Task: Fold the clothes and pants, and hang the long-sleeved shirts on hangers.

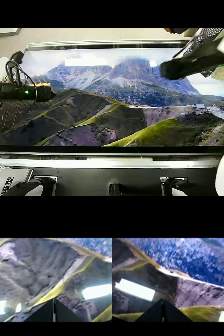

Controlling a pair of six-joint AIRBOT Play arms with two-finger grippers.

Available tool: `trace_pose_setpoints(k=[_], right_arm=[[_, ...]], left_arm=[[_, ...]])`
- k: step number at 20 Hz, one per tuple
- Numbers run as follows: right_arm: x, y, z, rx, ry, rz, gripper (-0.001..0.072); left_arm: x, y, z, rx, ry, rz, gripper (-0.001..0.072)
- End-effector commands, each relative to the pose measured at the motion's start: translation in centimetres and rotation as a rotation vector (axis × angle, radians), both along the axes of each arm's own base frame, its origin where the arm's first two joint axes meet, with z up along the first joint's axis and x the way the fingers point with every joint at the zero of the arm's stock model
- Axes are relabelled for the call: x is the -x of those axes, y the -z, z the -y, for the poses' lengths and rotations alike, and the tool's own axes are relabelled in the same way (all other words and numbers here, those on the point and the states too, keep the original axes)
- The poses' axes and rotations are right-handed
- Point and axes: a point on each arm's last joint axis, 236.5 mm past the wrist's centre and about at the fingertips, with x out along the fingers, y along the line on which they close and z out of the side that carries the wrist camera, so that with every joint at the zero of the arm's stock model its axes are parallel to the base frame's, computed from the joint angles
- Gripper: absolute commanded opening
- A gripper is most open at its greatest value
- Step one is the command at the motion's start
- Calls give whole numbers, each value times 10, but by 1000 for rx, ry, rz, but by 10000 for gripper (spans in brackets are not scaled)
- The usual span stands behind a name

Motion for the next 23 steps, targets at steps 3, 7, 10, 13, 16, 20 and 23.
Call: trace_pose_setpoints(k=[3,7,10,13,16,20,23], right_arm=[[1,85,-17,61,-78,-132,29],[10,105,-16,66,-75,-190,29],[10,104,-16,66,-74,-188,29],[9,104,-16,66,-74,-188,29],[9,104,-16,66,-74,-188,29],[10,104,-16,67,-74,-188,29],[10,104,-16,67,-74,-188,29]], left_arm=[[5,21,-6,-73,32,-24,20],[6,22,-6,-73,33,-28,20],[5,22,-6,-73,34,-30,20],[5,22,-6,-73,34,-30,20],[5,22,-6,-73,34,-30,20],[5,22,-6,-73,34,-30,20],[5,22,-6,-73,34,-30,20]])
